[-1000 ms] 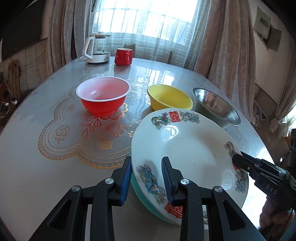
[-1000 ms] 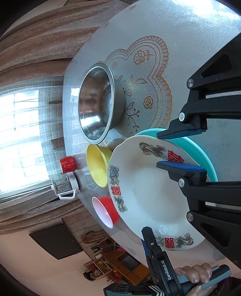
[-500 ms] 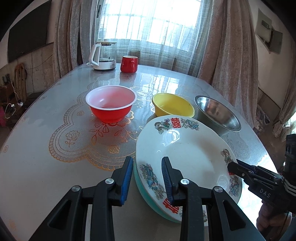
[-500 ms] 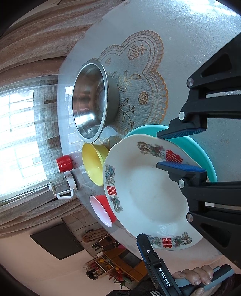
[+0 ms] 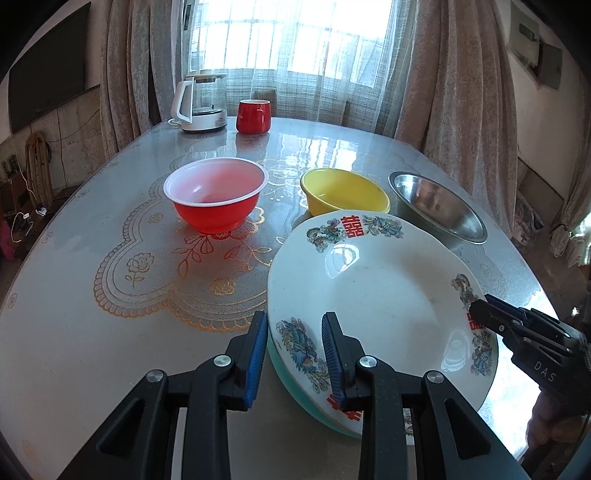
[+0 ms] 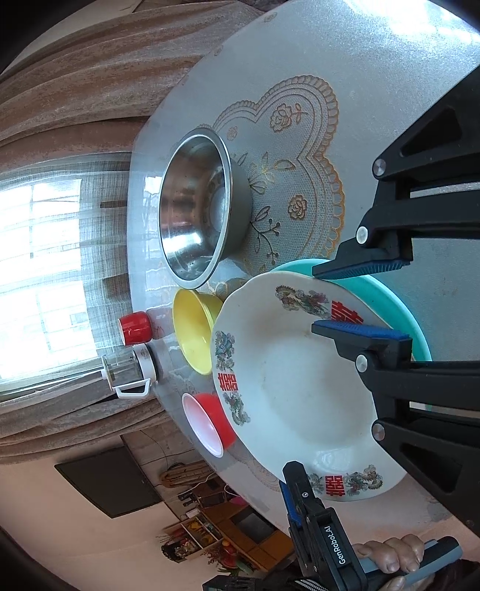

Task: Organize plates and bowls
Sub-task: 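Lower the red-character plate onto the stack and open the left tool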

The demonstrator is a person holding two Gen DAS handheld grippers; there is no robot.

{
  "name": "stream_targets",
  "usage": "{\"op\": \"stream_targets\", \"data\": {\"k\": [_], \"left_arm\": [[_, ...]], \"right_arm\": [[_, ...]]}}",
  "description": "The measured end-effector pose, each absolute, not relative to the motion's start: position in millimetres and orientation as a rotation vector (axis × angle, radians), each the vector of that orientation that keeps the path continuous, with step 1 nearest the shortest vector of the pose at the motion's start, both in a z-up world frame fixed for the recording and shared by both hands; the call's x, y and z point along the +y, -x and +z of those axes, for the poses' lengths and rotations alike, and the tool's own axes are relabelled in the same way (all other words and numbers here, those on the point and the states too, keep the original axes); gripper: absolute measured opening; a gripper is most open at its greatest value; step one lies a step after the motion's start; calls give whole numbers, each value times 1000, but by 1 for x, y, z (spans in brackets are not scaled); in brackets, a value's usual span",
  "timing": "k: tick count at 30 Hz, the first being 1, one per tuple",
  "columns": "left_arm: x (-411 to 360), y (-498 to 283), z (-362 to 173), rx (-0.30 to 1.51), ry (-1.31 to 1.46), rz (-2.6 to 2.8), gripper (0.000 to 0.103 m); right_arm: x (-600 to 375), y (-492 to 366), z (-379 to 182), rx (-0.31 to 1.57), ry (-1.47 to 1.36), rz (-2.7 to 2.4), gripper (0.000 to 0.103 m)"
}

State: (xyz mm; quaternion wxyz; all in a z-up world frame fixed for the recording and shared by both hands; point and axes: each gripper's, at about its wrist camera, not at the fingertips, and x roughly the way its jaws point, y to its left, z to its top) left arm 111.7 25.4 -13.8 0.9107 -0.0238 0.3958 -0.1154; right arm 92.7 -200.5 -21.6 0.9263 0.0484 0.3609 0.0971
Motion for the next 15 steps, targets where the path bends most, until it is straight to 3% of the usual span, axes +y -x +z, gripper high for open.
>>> {"op": "stream_targets", "data": {"k": [11, 15], "left_arm": [[26, -107, -1, 773, 17, -192, 31], [26, -107, 4, 763, 22, -189, 31]], "right_arm": [[-204, -94, -25, 766, -142, 221, 23], [-207, -95, -26, 774, -167, 224, 28]]}}
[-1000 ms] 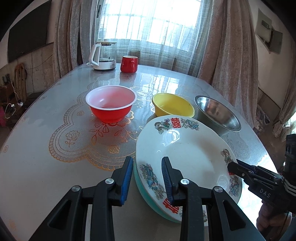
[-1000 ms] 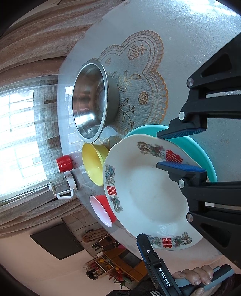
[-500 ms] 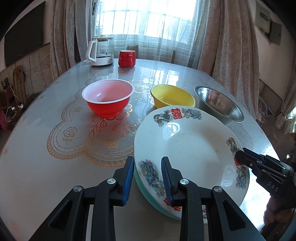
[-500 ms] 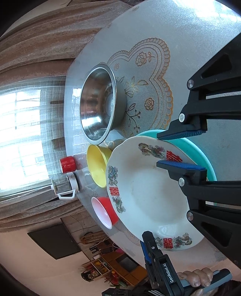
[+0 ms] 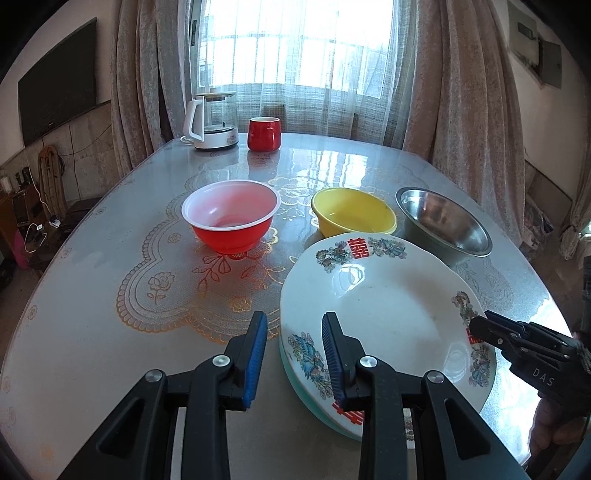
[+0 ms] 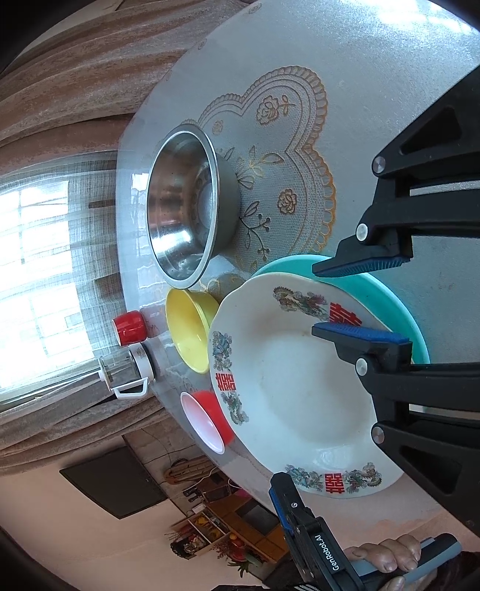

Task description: Organize plates and bowls

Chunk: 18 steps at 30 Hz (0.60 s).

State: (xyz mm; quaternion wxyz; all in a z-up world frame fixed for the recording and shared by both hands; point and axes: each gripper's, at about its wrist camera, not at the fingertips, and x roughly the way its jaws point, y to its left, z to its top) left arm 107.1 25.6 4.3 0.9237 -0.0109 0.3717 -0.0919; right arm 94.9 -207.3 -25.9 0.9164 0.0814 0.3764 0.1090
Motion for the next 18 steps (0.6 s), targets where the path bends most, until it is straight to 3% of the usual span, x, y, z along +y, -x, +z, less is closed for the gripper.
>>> {"op": "stream_targets", "data": {"k": [18], "left_arm": [[-23, -127, 25, 790, 20, -364, 34]], "right_arm": [[-243, -106, -18, 765, -281, 171, 31]]}}
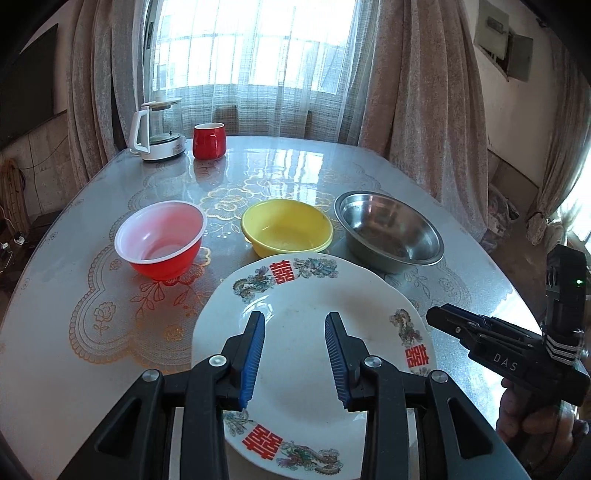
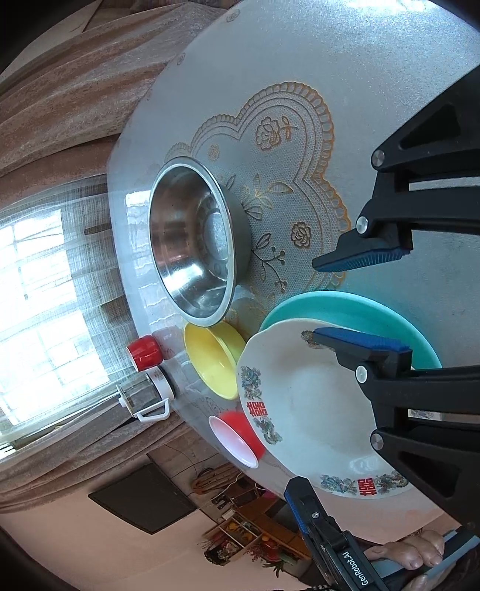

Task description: Organize plates and bowls

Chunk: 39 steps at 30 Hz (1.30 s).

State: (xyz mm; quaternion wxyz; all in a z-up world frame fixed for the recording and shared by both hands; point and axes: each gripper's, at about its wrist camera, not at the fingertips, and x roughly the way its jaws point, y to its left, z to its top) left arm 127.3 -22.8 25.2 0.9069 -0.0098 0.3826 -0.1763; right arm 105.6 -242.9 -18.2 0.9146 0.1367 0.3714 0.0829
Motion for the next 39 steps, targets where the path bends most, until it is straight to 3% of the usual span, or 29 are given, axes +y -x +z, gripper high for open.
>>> {"op": "stream_targets", "data": {"k": [18, 27, 32, 39], "left_arm": [[-109, -214, 25, 911, 81, -438, 35], [-135, -261, -9, 1052, 151, -413, 36], [-150, -265, -13, 1067, 116, -417, 27], [-155, -246, -9, 1042, 114, -445, 27]], "right_arm": [[-326, -172, -1, 730, -431, -58, 38], [-337, -213, -16, 769, -440, -84, 38], [-341, -220, -24, 783, -450, -88, 18], [-348, -200, -21, 767, -439, -82, 18]]}}
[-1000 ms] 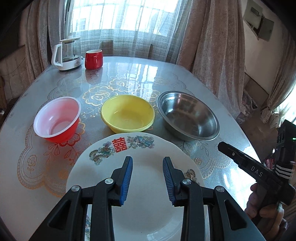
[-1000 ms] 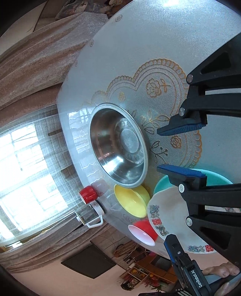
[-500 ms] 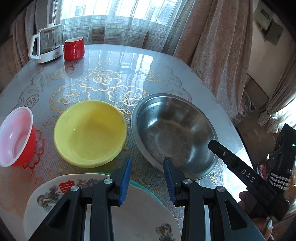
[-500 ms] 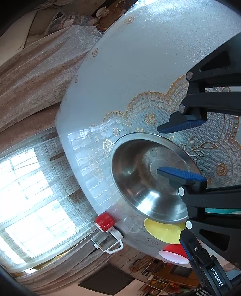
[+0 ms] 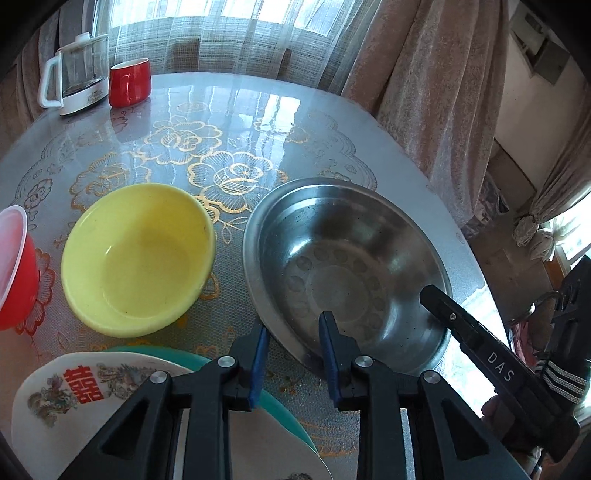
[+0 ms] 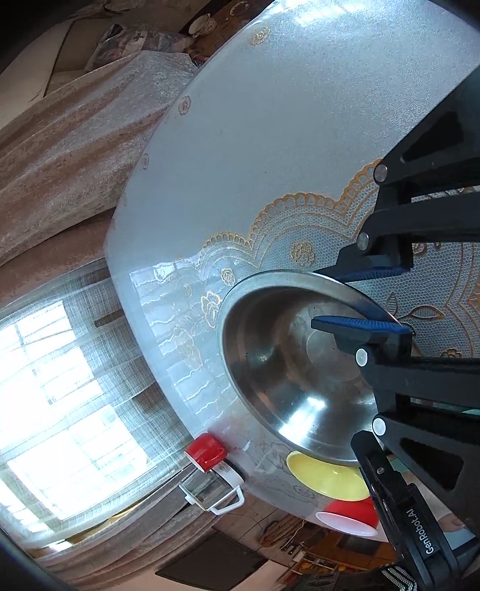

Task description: Organize plates and bowls

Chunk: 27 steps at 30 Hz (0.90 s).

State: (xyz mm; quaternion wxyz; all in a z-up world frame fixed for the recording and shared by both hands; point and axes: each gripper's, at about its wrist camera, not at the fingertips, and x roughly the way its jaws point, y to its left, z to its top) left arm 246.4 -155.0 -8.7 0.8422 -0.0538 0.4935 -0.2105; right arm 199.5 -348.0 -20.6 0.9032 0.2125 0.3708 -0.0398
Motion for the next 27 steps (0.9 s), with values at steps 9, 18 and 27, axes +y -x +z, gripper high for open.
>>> {"op": "stream_targets", "data": {"k": [9, 18, 27], "left_arm": [[-170, -184, -1, 991, 12, -495, 29], [-177, -132, 0, 953, -58, -532, 29], [-171, -105, -8, 964, -72, -550, 30]], "right_arm": [[-356, -134, -17, 752, -449, -96, 19], [-358, -73, -20, 749, -473, -138, 20], [-354, -46, -27, 769, -470, -142, 20]]}}
